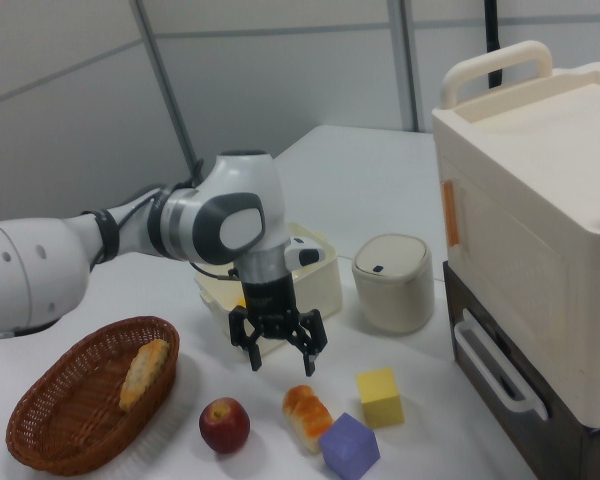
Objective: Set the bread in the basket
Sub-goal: 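Lower the gripper onto the bread roll and close it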
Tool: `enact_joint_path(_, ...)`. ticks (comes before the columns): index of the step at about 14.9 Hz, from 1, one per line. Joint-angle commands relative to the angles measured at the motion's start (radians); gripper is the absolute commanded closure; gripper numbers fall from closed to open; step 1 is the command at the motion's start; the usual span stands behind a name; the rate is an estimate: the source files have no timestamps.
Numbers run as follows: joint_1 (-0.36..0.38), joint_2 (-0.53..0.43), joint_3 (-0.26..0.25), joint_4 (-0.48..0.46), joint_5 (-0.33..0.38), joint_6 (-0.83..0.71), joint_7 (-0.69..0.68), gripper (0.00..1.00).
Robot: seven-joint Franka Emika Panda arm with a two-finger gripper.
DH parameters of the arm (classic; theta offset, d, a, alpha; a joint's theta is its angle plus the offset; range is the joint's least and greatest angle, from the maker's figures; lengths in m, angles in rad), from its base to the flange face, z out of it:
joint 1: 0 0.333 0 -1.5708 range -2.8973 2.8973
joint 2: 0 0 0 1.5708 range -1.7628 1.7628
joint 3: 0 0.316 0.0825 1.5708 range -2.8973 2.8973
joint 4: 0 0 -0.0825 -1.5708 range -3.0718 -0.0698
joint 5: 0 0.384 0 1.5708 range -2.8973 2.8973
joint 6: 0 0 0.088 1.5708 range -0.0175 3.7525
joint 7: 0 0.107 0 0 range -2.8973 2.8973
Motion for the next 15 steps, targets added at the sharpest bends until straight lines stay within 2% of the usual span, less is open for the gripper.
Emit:
enact_joint_path(1,0.015,0.045,-0.011,-0.006,0.002,0.073,-0.033,0.00)
enact_joint_path(8,0.013,0.093,-0.011,-0.043,-0.011,0.147,-0.073,0.00)
enact_joint_path(9,0.015,0.105,-0.011,-0.047,-0.022,0.145,-0.070,0.08)
enact_joint_path(10,0.016,0.108,-0.011,-0.050,-0.031,0.147,-0.061,0.22)
enact_joint_path(11,0.016,0.107,-0.011,-0.050,-0.045,0.145,-0.058,0.56)
enact_joint_path(12,0.016,0.105,-0.011,-0.050,-0.045,0.144,-0.058,0.76)
enact_joint_path(13,0.015,0.102,-0.011,-0.049,-0.045,0.141,-0.059,0.90)
enact_joint_path(14,0.015,0.093,-0.011,-0.043,-0.045,0.132,-0.058,1.00)
enact_joint_path(15,0.015,0.078,-0.011,-0.043,-0.045,0.130,-0.058,1.00)
